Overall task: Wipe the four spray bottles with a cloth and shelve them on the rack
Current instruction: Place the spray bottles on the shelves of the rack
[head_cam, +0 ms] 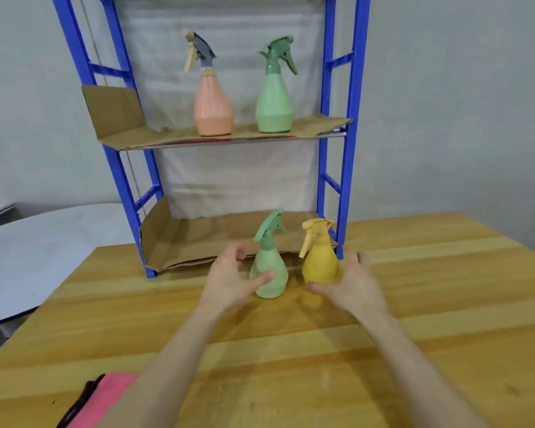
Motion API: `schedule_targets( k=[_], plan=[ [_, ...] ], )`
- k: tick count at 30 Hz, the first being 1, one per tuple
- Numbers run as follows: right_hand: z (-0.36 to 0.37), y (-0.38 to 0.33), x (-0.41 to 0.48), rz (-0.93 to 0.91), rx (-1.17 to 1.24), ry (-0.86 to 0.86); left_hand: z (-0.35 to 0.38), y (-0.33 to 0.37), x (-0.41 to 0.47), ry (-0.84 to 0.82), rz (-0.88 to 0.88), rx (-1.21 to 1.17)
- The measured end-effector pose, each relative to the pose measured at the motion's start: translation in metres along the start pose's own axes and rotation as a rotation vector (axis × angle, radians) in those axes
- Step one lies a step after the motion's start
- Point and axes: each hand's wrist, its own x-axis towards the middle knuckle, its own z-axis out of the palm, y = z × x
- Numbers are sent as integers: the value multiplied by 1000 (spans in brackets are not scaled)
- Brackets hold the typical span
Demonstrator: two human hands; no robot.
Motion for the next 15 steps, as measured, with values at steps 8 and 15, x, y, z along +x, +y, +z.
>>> schedule_targets(
  k=[8, 15],
  plan=[
    [30, -3, 29, 5, -5, 18, 51, -3, 13, 0, -67, 35],
    [20, -20, 39, -152, 50, -31, 21, -8, 15, 101, -22, -25]
  ],
)
